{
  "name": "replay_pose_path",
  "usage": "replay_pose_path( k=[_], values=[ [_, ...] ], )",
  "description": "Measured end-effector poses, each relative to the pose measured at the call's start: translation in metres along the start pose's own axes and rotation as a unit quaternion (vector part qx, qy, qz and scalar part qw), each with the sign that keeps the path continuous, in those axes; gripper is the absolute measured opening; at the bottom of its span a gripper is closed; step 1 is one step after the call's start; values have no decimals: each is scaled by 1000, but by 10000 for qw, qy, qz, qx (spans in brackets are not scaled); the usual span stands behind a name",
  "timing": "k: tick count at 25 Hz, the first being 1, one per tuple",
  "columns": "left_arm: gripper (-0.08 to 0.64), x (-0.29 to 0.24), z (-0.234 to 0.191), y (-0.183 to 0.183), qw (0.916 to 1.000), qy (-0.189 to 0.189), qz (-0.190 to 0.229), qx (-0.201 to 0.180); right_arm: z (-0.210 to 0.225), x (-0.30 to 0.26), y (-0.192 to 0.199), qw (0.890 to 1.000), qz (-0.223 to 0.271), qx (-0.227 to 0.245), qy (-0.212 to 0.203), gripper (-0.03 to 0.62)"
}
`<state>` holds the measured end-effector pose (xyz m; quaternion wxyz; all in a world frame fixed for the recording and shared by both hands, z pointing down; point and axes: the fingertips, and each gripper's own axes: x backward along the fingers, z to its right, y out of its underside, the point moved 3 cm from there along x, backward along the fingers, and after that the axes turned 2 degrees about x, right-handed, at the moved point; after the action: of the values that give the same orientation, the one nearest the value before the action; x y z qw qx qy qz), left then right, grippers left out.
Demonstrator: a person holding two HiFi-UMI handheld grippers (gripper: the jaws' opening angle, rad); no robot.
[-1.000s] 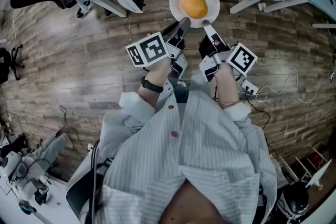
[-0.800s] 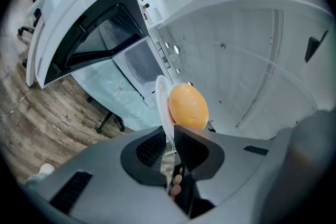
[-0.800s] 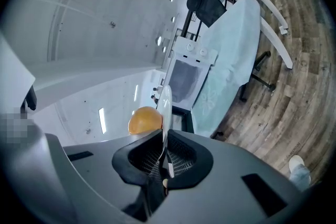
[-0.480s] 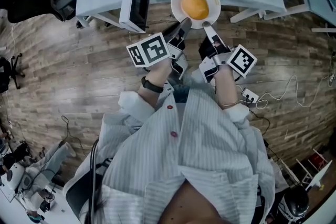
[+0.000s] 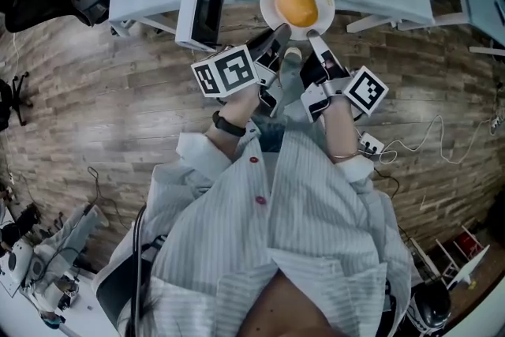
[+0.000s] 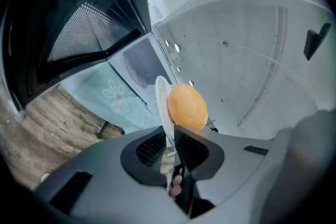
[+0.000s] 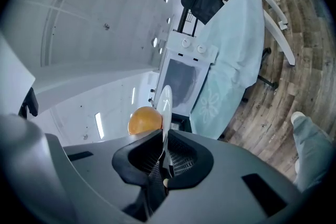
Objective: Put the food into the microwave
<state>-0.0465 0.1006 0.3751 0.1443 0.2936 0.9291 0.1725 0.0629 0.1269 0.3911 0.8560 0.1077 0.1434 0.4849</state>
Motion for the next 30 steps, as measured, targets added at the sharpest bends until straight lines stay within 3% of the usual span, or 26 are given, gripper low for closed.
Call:
replay_pose_path(
  k=[11,30],
  values=[
    [43,-59,-10,-30,9996,-136,214,92,18,-44,-54,9997,-250,-53,-62,41],
    [43,-137,-20,-102,9906,-736,1080,402,29,-139,-138,9906,-1349,-136,-169,41]
  ],
)
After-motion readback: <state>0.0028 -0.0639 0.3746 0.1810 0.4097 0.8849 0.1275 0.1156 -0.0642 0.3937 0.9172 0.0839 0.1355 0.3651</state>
